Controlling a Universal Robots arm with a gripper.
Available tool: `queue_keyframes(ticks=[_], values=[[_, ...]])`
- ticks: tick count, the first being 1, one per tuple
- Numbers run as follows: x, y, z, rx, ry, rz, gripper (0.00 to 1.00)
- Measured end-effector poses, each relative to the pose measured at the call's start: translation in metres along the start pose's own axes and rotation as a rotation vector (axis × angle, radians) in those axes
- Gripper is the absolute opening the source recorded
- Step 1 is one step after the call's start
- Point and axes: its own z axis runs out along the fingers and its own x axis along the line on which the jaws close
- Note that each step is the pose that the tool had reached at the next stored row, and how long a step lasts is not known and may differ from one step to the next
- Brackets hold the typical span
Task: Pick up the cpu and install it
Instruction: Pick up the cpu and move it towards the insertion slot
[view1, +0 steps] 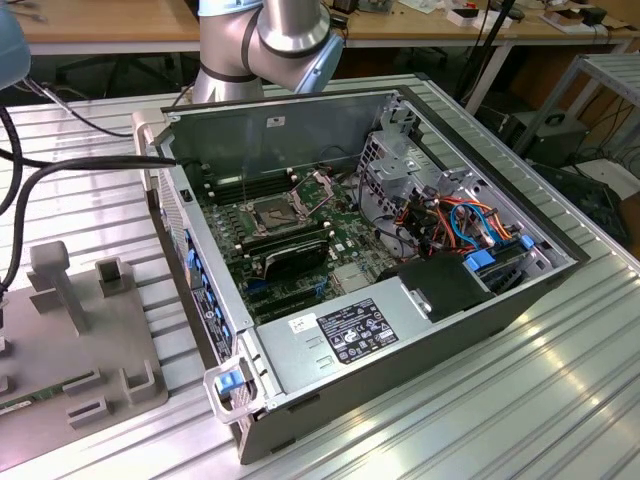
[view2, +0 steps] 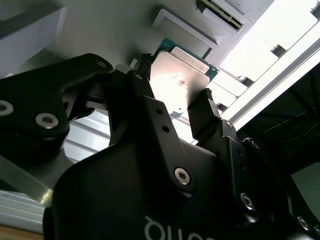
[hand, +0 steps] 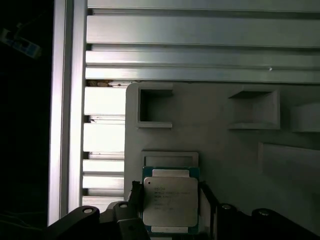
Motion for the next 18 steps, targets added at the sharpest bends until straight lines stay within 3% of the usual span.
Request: queue_keyframes(ticks=[3,18], values=[[0.0000,0.0003,-0.0060,-0.0002,-0.0002,0.000,0.55],[0.0001,0.0005,-0.0090,0.0000,0.0000,0.000,0.55]])
